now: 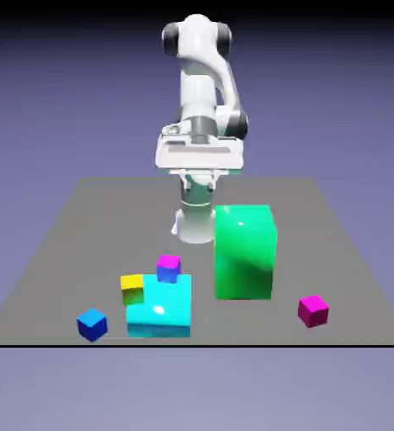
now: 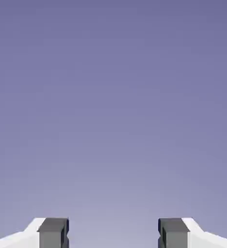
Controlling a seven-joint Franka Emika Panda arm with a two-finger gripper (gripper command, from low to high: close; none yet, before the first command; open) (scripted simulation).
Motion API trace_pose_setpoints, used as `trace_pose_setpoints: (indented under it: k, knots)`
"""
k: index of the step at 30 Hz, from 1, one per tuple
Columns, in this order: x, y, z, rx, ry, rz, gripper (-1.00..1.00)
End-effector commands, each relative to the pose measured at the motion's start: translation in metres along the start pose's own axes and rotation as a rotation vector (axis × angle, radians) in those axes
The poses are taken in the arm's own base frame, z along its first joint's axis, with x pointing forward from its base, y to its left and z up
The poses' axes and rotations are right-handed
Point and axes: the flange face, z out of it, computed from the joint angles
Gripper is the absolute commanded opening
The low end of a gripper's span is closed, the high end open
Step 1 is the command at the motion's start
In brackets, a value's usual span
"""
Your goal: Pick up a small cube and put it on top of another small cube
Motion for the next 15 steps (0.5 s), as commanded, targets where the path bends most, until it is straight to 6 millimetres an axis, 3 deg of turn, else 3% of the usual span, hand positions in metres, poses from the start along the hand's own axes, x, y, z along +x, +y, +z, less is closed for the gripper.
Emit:
trace_pose_setpoints:
  k: [1,8,15]
  knots:
    - [0.004,0.002,0.007,-0.025,-0.003,0.045,0.00]
    - [0.033,0.027,0.059,-0.196,-0.016,0.372,0.00]
    - [0.059,0.065,0.111,-0.354,-0.012,0.719,0.00]
